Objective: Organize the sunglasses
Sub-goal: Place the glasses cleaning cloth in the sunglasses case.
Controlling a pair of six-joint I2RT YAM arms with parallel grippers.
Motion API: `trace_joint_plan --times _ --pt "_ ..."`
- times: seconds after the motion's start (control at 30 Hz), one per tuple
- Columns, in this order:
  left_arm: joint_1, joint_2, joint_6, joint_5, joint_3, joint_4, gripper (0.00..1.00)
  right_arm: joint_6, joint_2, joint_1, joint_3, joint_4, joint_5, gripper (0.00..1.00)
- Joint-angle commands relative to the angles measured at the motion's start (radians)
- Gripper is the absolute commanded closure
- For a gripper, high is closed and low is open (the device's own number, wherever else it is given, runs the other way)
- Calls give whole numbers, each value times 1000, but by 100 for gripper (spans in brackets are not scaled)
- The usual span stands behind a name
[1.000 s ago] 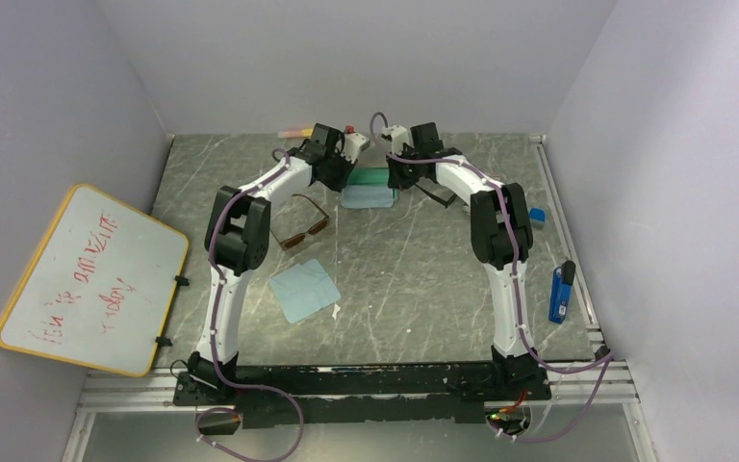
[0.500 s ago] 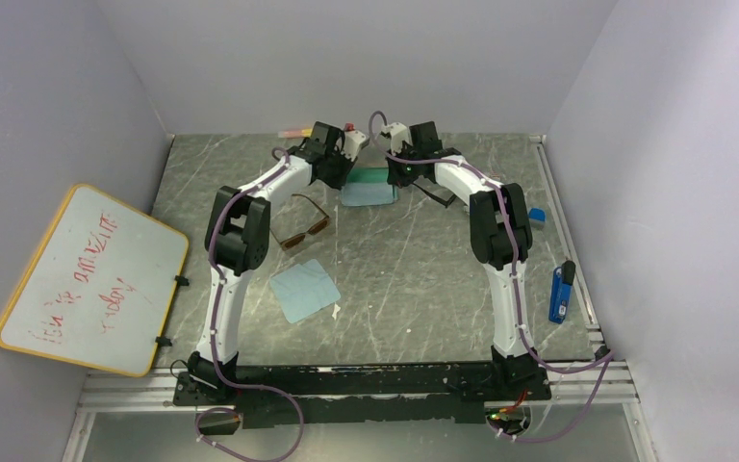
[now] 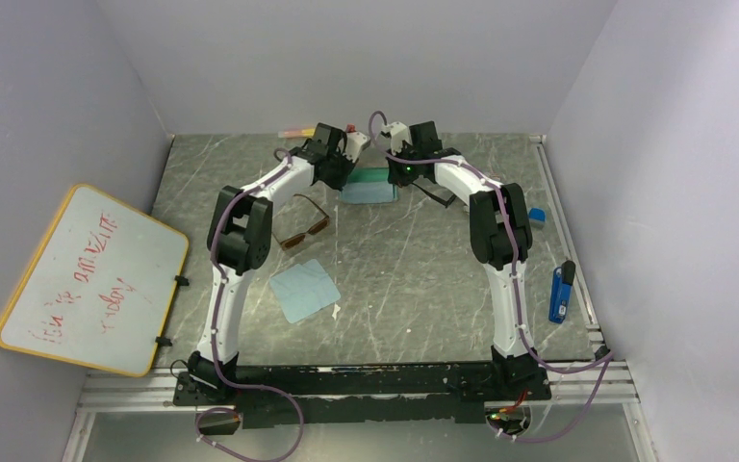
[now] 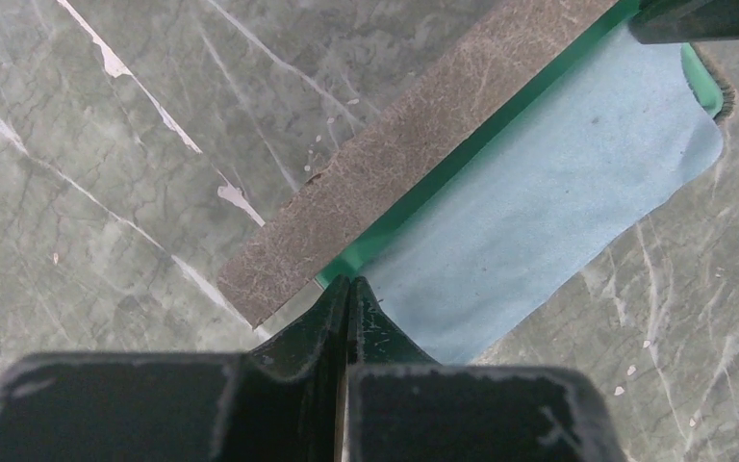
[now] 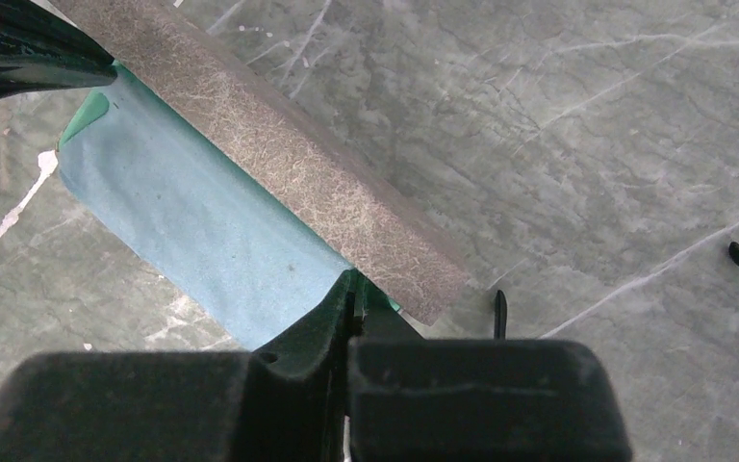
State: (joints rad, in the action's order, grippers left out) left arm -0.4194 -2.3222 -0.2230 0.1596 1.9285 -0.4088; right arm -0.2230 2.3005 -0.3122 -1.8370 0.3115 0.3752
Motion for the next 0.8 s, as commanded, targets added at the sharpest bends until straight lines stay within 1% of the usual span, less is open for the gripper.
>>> trace_joint_plan --times 0.0,0.77 --pt "-8 -10 -5 -16 39 15 95 13 -24 -6 -4 -37 -12 100" --pt "-16 -23 -9 -48 48 15 95 5 -14 -15 -6 -44 -48 100"
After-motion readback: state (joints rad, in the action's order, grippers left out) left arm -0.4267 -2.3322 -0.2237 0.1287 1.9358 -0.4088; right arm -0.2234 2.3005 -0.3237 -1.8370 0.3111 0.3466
